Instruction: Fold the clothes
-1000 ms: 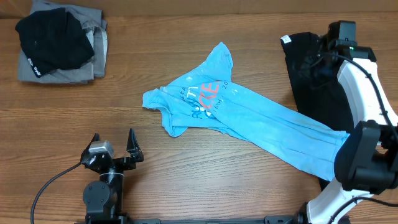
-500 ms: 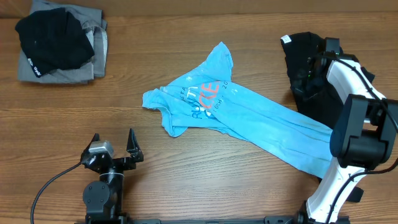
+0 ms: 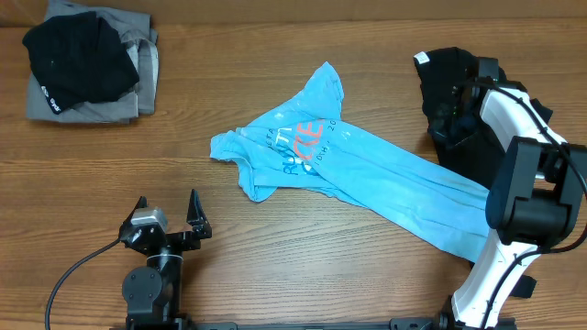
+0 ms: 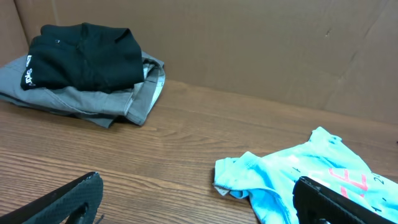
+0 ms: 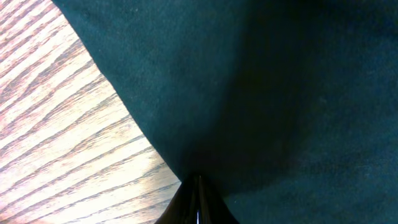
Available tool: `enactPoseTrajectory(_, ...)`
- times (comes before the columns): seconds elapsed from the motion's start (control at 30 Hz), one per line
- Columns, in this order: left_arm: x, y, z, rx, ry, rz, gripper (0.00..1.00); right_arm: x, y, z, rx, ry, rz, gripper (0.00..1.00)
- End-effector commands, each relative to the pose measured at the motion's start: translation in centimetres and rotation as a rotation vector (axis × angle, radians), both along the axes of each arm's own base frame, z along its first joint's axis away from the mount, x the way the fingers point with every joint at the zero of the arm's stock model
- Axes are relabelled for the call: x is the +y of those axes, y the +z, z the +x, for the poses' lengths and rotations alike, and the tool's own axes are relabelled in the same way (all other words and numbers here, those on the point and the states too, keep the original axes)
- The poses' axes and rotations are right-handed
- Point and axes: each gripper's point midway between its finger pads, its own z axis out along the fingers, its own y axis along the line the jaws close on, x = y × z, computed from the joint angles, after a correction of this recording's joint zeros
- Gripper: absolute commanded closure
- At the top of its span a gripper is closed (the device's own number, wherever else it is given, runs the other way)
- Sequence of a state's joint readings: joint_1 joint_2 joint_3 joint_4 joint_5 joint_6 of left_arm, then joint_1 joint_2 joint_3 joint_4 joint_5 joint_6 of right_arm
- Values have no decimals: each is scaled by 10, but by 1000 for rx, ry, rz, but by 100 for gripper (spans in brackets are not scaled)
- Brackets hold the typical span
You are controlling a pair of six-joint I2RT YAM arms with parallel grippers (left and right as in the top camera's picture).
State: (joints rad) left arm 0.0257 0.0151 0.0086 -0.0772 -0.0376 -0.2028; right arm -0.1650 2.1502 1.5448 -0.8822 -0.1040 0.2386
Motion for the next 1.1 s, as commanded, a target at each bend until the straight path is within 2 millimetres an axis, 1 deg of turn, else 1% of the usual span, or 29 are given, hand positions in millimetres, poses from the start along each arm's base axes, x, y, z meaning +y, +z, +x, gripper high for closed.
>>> enactPoseTrajectory(0.0,-2,1,0,-8,-12,20,0,-26,-21,-12,60,-49,-51,96)
enactPoseTrajectory(0.2,-2,1,0,-8,-12,20,0,-52,-44,-28,121,-115,-37,96)
enactPoseTrajectory(0.3,-2,1,0,-8,-12,20,0,-73,-49,-35,132,-163,-44,96)
enactPoseTrajectory(0.43,-2,1,0,-8,-12,20,0,-116,-46,-46,140,-251,-101,96)
enactPoseTrajectory(0.53,-2,1,0,-8,-12,20,0,-152,-34,-58,169,-315,-170,96)
enactPoseTrajectory(0.63,-2,1,0,-8,-12,20,0,-188,-14,-65,181,-387,-241,96)
enactPoseTrajectory(0.7,-2,1,0,-8,-12,20,0,-210,5,-64,162,-449,-262,96)
enactPoseTrajectory(0.77,-2,1,0,-8,-12,20,0,-230,26,-60,128,-480,-279,96)
enactPoseTrajectory(0.8,-2,1,0,-8,-12,20,0,-243,43,-58,107,-496,-302,96)
enactPoseTrajectory(0.83,-2,1,0,-8,-12,20,0,-251,52,-58,97,-507,-319,96)
enactPoseTrajectory(0.97,-2,1,0,-8,-12,20,0,-284,111,-56,34,-567,-407,96)
enactPoseTrajectory(1.07,-2,1,0,-8,-12,20,0,-293,151,-50,-42,-595,-417,96)
